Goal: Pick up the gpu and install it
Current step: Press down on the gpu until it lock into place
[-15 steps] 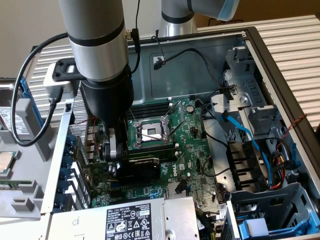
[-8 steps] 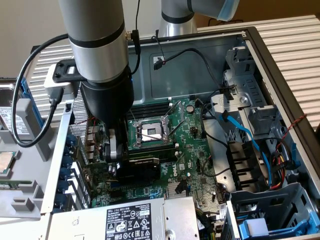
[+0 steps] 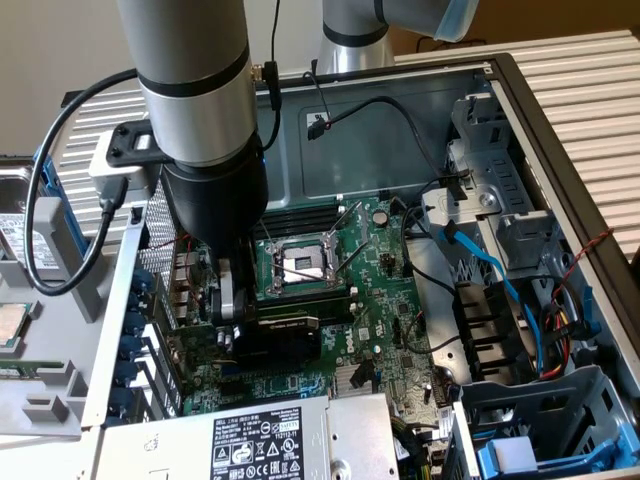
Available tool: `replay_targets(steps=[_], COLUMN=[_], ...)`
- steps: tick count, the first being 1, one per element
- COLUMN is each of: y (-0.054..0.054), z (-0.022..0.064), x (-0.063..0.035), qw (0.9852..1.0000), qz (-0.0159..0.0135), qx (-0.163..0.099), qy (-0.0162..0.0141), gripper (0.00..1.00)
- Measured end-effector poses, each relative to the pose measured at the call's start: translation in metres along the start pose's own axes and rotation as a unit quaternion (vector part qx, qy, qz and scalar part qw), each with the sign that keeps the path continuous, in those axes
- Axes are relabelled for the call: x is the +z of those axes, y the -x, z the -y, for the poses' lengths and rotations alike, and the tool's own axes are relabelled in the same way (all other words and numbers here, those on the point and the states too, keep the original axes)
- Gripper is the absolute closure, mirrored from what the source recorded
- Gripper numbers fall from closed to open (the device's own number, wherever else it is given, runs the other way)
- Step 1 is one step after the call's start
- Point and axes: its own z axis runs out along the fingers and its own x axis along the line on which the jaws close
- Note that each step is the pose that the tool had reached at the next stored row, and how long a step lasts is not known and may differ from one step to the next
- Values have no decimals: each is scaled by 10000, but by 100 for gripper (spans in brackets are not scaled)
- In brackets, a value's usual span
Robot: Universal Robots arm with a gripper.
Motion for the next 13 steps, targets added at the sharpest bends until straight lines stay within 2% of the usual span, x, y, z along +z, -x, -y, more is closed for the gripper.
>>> replay_targets(steps=[13], y=[0], z=[0], x=[13], qw=[10000], qz=[-8], qx=[0], qy=[-6], gripper=[90])
